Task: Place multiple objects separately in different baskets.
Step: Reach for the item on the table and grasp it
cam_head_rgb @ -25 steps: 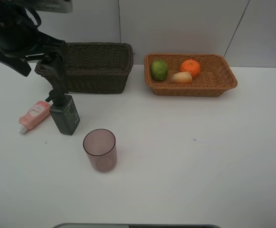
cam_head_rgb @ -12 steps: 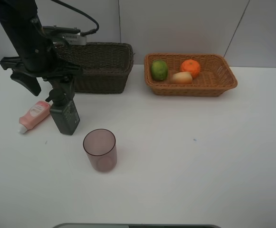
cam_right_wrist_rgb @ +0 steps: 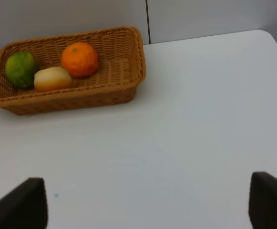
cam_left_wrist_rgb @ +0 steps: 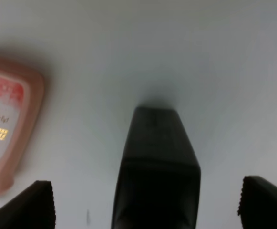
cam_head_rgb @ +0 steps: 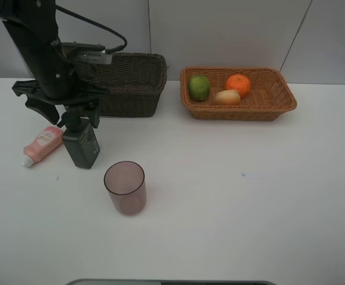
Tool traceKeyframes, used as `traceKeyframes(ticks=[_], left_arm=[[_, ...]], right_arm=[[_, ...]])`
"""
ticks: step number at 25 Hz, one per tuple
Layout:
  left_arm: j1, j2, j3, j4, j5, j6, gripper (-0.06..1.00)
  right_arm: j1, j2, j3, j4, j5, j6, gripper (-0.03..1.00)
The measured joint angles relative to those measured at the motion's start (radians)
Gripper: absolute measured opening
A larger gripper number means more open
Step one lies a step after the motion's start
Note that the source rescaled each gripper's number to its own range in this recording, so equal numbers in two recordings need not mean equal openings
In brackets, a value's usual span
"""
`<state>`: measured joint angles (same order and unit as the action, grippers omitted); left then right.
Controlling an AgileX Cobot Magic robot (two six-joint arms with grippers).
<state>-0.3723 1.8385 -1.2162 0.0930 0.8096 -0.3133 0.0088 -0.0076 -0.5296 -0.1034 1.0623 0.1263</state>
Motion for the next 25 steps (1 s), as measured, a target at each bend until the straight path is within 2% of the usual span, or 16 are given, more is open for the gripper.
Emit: traceKeyframes(ticks=[3, 13, 15, 17, 20, 25], left_arm=[[0.000, 0.006, 0.034, -0.004, -0.051, -0.001, 0.99], [0.000, 0.063, 0.046, -0.040, -0.097, -0.002, 0.99], [0.000, 0.063, 0.046, -0.046, -0.098, -0.002, 0.97], [0.000, 0.063, 0.046, -0.048, -0.098, -0.002, 0.84], [0.000, 0.063, 0.046, -0.047, -0.095, 0.000, 0.50], [0.000, 0.063, 0.046, -0.049, -0.097, 0.000, 0.50]], right_arm=[[0.000, 0.000, 0.000, 0.000, 0.000, 0.000, 0.81], [0.000, 0.000, 0.000, 0.000, 0.000, 0.000, 0.81], [0.000, 0.000, 0.000, 0.000, 0.000, 0.000, 0.81], [0.000, 0.000, 0.000, 0.000, 0.000, 0.000, 0.81], [0.000, 0.000, 0.000, 0.000, 0.000, 0.000, 0.81], [0.000, 0.000, 0.000, 0.000, 0.000, 0.000, 0.81]])
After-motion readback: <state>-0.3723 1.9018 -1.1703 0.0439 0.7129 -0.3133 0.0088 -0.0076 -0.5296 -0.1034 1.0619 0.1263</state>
